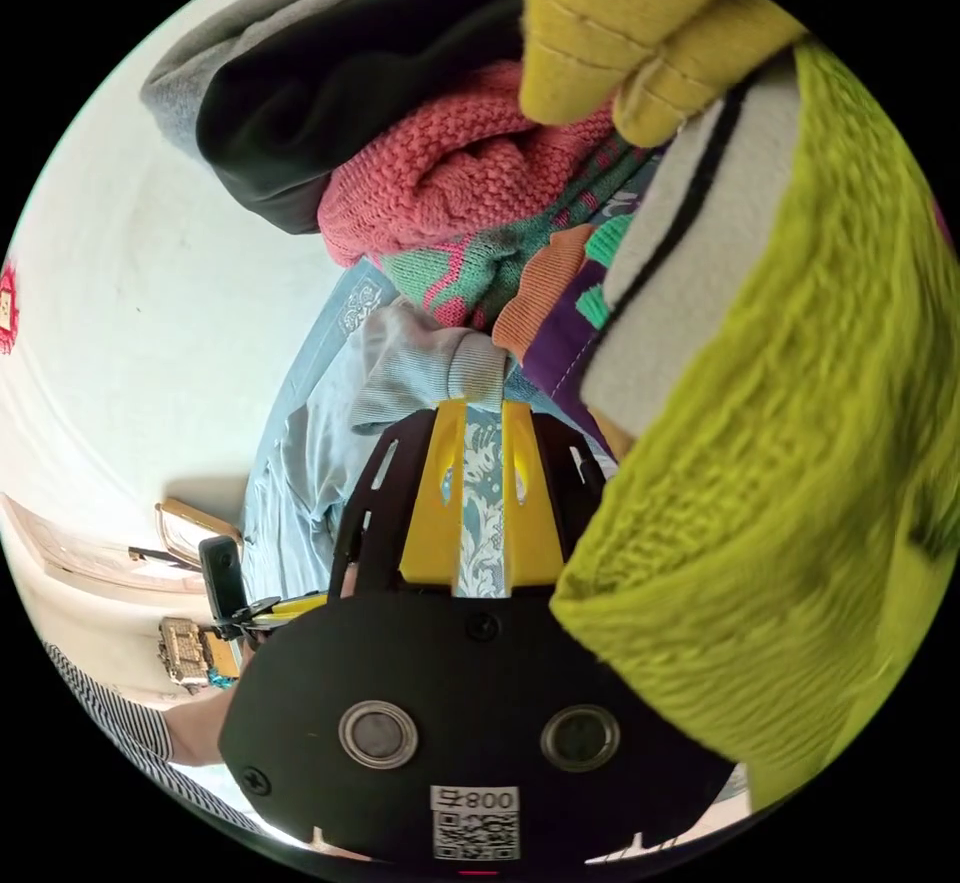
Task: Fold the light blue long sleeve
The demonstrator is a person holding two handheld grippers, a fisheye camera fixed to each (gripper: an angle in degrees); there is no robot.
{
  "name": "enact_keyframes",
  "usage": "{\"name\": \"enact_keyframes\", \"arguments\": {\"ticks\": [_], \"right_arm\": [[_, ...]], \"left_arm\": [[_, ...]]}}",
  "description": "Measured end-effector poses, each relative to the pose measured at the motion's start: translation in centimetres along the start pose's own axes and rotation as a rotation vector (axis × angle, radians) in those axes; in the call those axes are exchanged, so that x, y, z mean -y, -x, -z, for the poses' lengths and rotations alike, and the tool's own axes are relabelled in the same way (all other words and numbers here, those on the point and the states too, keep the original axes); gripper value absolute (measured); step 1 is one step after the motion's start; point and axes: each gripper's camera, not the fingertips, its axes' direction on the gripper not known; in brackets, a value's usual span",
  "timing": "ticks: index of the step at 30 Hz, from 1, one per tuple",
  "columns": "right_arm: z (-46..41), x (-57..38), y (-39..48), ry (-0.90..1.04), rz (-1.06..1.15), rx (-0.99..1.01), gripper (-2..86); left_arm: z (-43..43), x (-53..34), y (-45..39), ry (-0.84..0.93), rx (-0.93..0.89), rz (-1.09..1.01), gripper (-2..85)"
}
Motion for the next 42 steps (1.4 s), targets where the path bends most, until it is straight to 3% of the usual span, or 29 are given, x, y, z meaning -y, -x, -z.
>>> {"name": "enact_keyframes", "arguments": {"ticks": [5, 13, 17, 21, 26, 29, 32, 36, 42], "right_arm": [[0.1, -0.8, -1.8, -0.001, 0.030, -0.008, 1.9], [0.1, -2.9, -1.9, -0.016, 0.124, 0.047, 0.6], [0.6, -4.3, 1.1, -0.026, 0.309, 0.030, 0.5], [-0.8, -6.2, 4.2, 0.035, 0.497, 0.000, 0.5], [-3.7, -8.1, 5.1, 0.137, 0.565, 0.010, 0.8], [-5.3, -8.7, 4.0, 0.183, 0.487, 0.099, 1.2], [-6.9, -9.0, 1.0, 0.212, 0.270, 0.231, 2.3], [-10.0, -9.6, -3.5, 0.163, -0.109, 0.661, 5.0], [-14.1, -10.3, -2.1, 0.099, -0.273, 0.834, 5.4]], "left_arm": [[-1.3, 2.4, -2.1, -0.039, 0.013, -0.003, 8.0], [-4.5, 9.0, -3.3, -0.112, -0.112, 0.034, 11.6], [-5.2, 10.9, -3.9, -0.176, -0.206, 0.035, 12.4], [-4.9, 10.6, -3.2, -0.223, -0.257, 0.076, 10.9], [-4.2, 8.1, -0.5, -0.286, -0.330, 0.199, 5.2], [-4.0, 6.1, 1.0, -0.288, -0.333, 0.244, 4.0], [-3.4, 3.8, 2.5, -0.360, -0.418, 0.288, 3.6], [-2.6, 1.2, 4.2, -0.397, -0.467, 0.327, 3.3], [-1.7, -1.3, 5.8, -0.390, -0.486, 0.334, 3.3]]}}
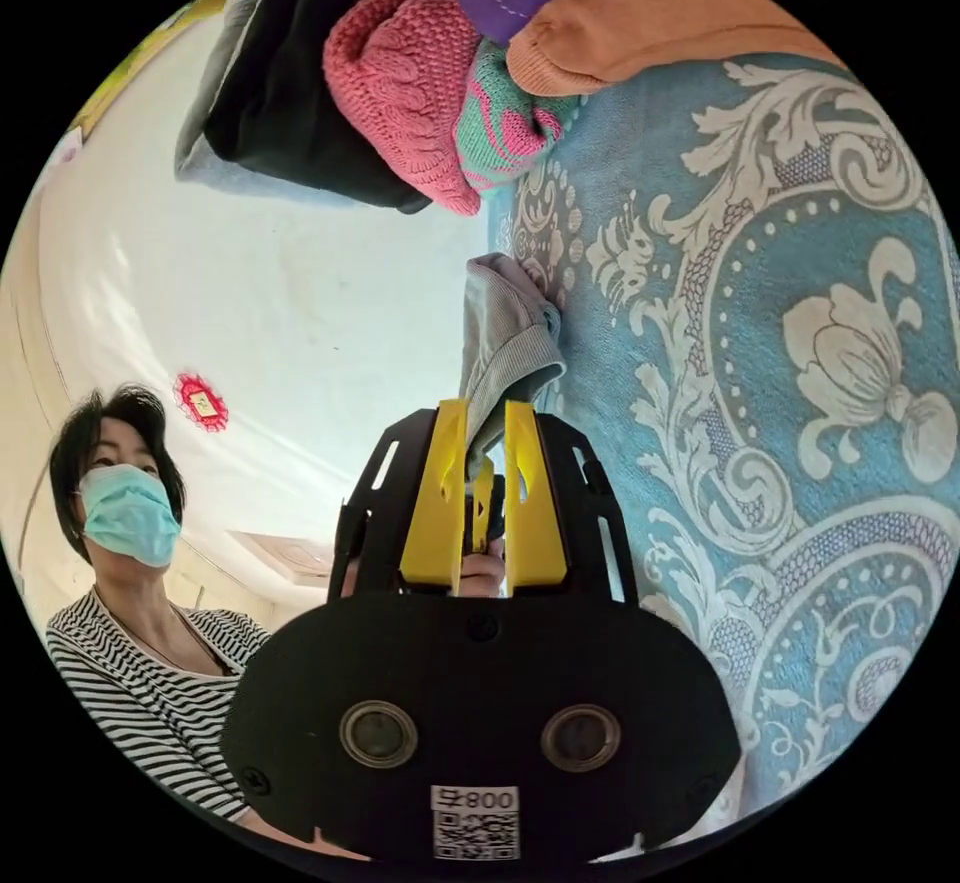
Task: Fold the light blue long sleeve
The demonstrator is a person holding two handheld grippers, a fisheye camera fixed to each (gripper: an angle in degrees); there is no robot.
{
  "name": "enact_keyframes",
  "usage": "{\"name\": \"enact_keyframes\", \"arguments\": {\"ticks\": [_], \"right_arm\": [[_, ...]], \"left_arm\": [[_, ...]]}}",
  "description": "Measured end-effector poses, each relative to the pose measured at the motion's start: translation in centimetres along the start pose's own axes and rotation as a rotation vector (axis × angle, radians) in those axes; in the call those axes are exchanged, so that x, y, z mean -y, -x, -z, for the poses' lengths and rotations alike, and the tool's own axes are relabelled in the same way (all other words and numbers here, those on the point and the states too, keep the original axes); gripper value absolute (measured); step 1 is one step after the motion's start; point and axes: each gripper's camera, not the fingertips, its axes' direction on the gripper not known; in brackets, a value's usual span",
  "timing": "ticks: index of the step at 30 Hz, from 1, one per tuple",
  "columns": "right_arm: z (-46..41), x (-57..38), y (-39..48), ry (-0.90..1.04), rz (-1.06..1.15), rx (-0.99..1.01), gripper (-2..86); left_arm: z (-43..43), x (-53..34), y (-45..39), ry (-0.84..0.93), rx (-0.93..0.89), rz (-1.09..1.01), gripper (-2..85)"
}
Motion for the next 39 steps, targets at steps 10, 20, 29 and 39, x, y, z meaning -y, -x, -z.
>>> {"name": "enact_keyframes", "arguments": {"ticks": [10, 20, 29, 39], "right_arm": [[-11.1, -2.3, 11.6, 0.103, 0.511, -0.280, 0.9], [-36.2, -13.1, 11.3, 0.898, 0.817, -0.709, 3.9], [-38.2, -14.3, 11.1, 0.682, 0.592, -0.697, 6.7], [-44.6, -15.6, 8.4, 0.638, 0.350, -0.656, 6.7]], "left_arm": [[6.9, -3.9, 0.4, -0.020, 0.077, -0.050, 4.4], [25.2, -12.1, -0.2, -0.268, 0.398, -0.024, 9.4], [30.4, -10.0, -0.7, -0.184, 0.629, -0.203, 12.1], [37.8, -9.3, 3.8, -0.100, 0.643, -0.195, 7.1]]}}
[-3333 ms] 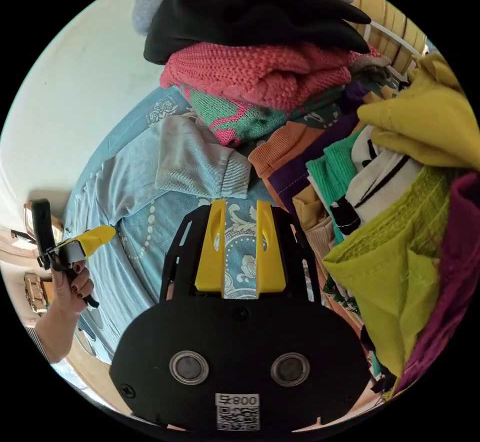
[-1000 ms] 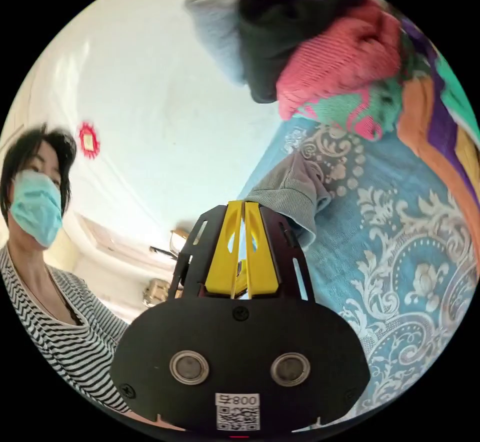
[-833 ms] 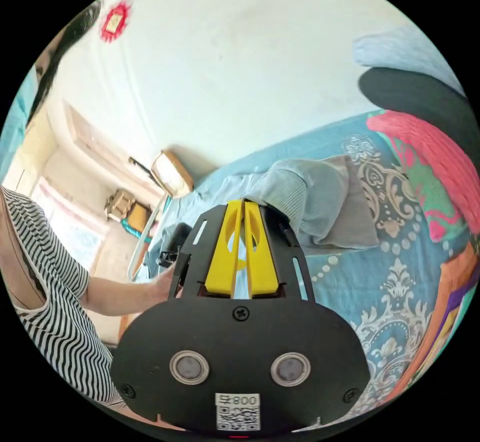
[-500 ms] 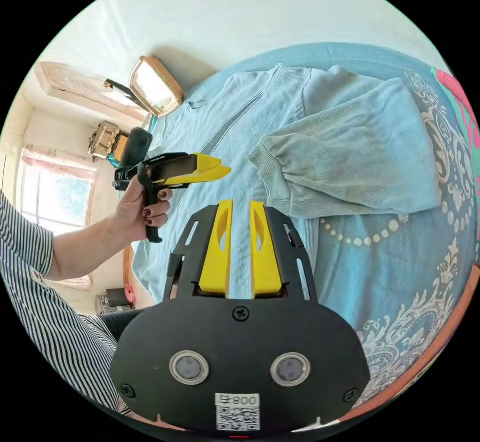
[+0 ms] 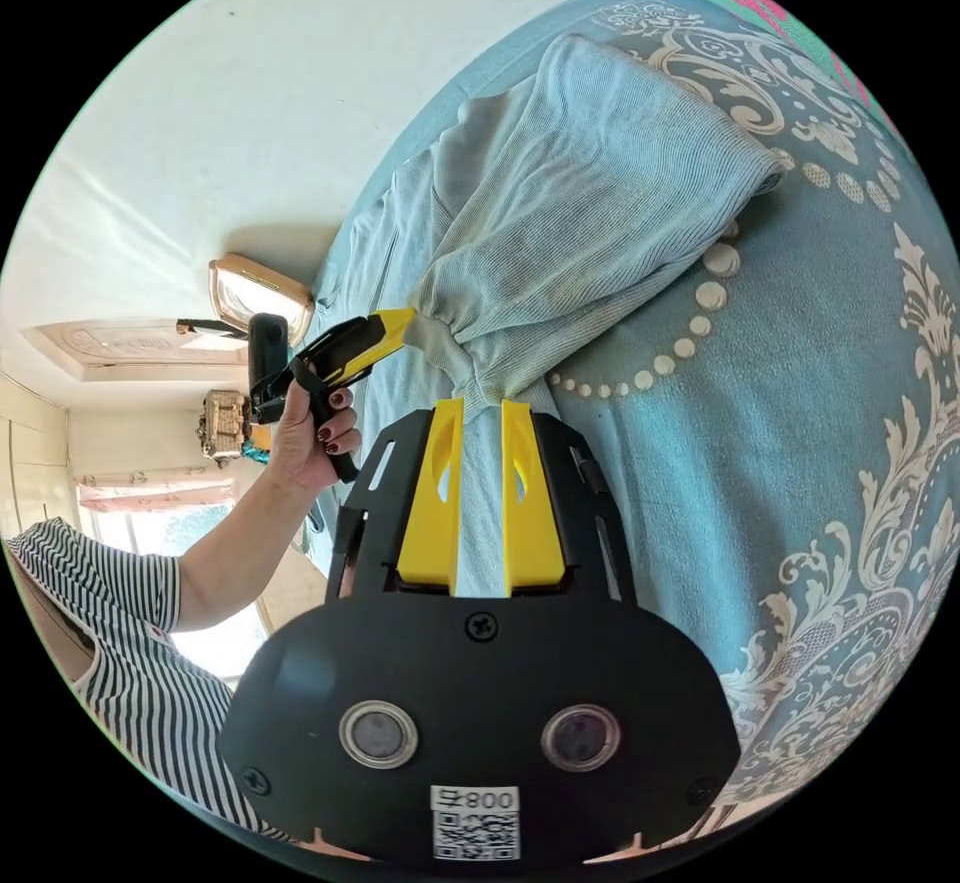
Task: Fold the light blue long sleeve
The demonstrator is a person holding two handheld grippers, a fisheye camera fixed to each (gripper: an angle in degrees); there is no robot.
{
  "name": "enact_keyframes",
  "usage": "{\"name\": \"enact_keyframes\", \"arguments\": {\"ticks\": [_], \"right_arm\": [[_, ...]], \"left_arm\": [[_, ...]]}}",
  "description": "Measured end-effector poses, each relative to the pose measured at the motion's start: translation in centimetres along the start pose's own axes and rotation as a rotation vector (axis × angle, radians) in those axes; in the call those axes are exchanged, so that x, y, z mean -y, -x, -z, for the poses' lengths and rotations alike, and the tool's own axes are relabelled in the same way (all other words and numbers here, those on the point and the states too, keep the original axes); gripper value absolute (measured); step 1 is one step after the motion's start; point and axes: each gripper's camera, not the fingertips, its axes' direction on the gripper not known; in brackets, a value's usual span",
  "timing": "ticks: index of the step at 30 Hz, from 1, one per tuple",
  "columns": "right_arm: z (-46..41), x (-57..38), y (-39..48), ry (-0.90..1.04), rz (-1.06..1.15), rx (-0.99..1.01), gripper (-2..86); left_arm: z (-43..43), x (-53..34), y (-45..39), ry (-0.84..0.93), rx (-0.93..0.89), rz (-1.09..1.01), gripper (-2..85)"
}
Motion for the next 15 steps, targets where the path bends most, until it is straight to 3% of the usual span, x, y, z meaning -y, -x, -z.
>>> {"name": "enact_keyframes", "arguments": {"ticks": [15], "right_arm": [[-6.3, 2.2, 3.6, -0.053, -0.175, 0.250, 4.7]], "left_arm": [[7.7, -3.5, 11.4, 0.018, -0.091, -0.018, 3.0]]}}
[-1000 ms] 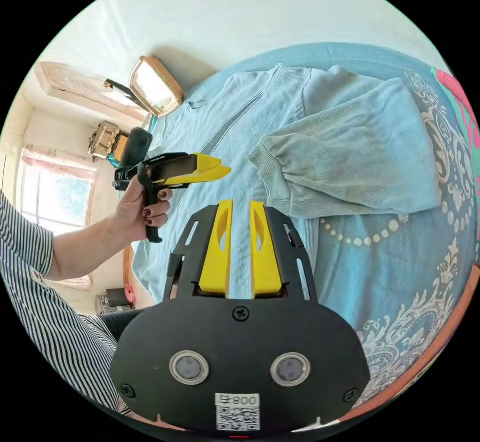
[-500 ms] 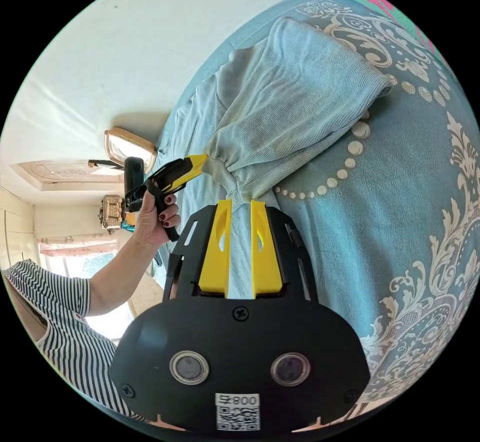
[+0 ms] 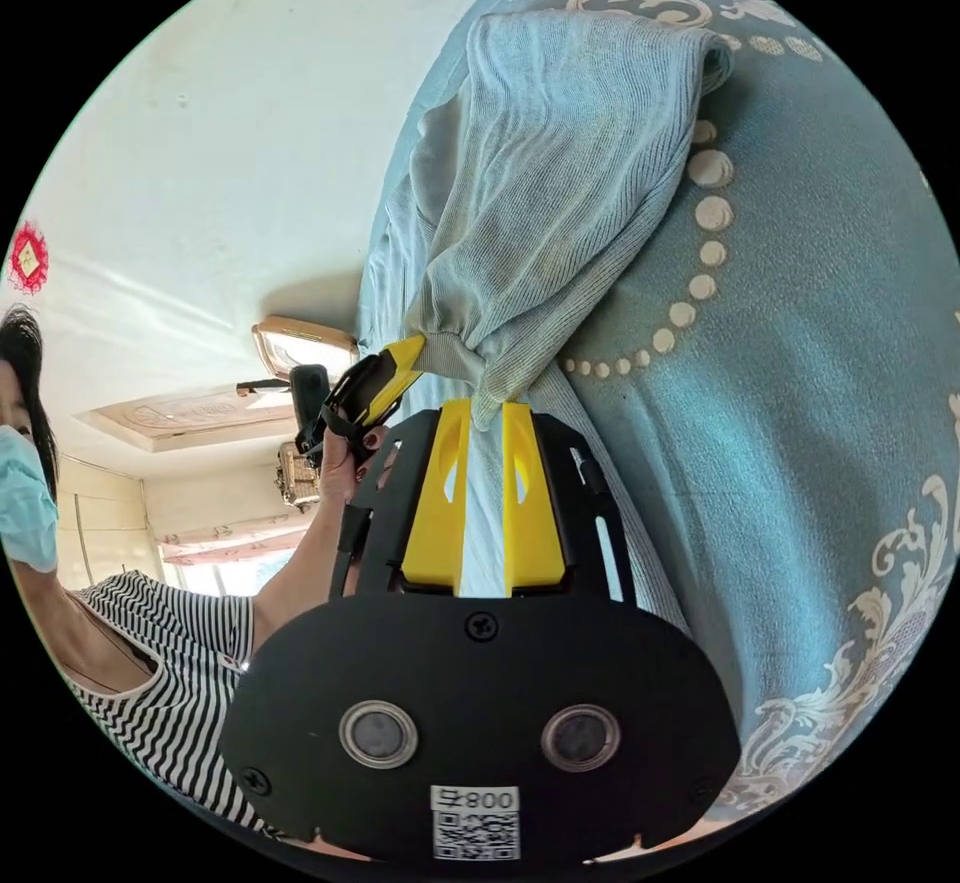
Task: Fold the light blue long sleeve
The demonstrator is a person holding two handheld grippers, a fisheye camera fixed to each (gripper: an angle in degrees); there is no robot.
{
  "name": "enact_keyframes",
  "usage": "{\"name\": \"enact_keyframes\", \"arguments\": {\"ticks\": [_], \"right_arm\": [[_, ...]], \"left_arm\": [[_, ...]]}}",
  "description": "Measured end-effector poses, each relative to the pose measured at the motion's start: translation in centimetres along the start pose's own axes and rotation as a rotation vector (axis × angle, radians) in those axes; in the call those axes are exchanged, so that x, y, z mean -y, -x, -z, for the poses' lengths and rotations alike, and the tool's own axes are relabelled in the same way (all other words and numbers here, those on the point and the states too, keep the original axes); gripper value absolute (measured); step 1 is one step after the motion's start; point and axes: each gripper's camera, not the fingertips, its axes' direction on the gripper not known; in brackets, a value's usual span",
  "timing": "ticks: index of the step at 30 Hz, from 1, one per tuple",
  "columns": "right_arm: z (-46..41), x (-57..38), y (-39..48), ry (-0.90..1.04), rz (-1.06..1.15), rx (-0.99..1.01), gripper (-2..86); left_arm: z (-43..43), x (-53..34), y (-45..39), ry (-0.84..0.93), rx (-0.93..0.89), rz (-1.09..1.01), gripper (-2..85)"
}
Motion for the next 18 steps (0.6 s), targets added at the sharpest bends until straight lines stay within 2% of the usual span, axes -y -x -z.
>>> {"name": "enact_keyframes", "arguments": {"ticks": [10, 18], "right_arm": [[-2.6, 0.2, 4.3, -0.005, 0.001, 0.084, 1.7], [-7.0, -0.7, 16.1, 0.164, 0.284, 0.188, 1.3]], "left_arm": [[7.8, -1.7, 5.0, -0.024, -0.068, -0.034, 2.2], [20.6, -4.8, 8.7, -0.141, -0.114, -0.074, 2.0]]}}
